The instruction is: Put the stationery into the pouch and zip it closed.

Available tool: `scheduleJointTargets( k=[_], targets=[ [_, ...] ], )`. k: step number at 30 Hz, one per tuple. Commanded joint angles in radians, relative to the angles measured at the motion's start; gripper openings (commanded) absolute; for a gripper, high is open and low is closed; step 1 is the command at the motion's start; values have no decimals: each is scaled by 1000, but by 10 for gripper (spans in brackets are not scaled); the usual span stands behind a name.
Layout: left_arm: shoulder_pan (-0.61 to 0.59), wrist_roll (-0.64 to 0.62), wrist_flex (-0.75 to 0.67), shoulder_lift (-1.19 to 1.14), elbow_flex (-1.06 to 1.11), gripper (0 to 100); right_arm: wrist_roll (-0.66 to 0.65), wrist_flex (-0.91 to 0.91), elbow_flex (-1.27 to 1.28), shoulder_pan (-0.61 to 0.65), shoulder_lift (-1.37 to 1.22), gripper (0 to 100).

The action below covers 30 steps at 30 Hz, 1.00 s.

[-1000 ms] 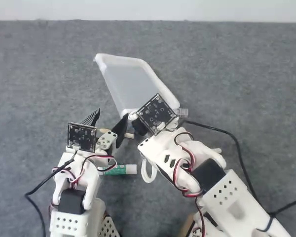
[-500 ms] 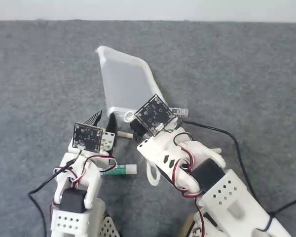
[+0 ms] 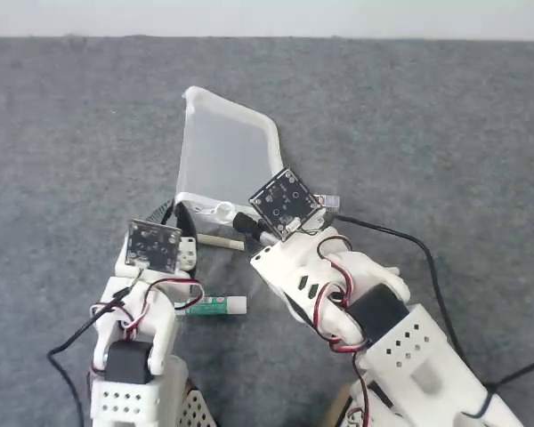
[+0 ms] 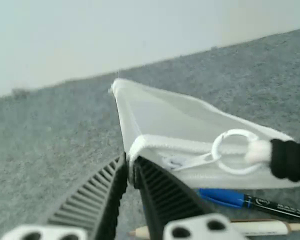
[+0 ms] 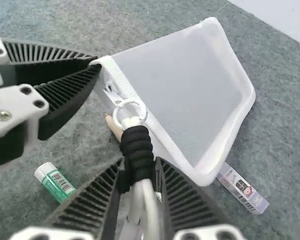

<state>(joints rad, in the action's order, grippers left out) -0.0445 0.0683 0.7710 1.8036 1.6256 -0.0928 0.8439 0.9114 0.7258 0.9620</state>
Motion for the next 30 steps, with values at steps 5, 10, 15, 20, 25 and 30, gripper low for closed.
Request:
scheduleJointTargets(
  k=[5, 10, 15, 20, 25, 30],
  targets=[
    [-100, -74, 3, 15, -84, 10, -9, -24, -26, -77, 50, 6],
    [-104, -74, 64, 15, -122, 9, -9, -35, -26, -117, 48, 6],
    [-161, -98, 132, 15, -170, 9, -6, -51, -26, -148, 48, 6],
    [-195, -115, 132, 15, -174, 9, 0, -70, -26, -193, 48, 6],
    [-192, -115, 133, 15, -174, 9, -8, -61, -21, -139, 48, 6],
    [-190, -115, 133, 15, -174, 9, -8, 4, -25, 25, 48, 46]
  ],
)
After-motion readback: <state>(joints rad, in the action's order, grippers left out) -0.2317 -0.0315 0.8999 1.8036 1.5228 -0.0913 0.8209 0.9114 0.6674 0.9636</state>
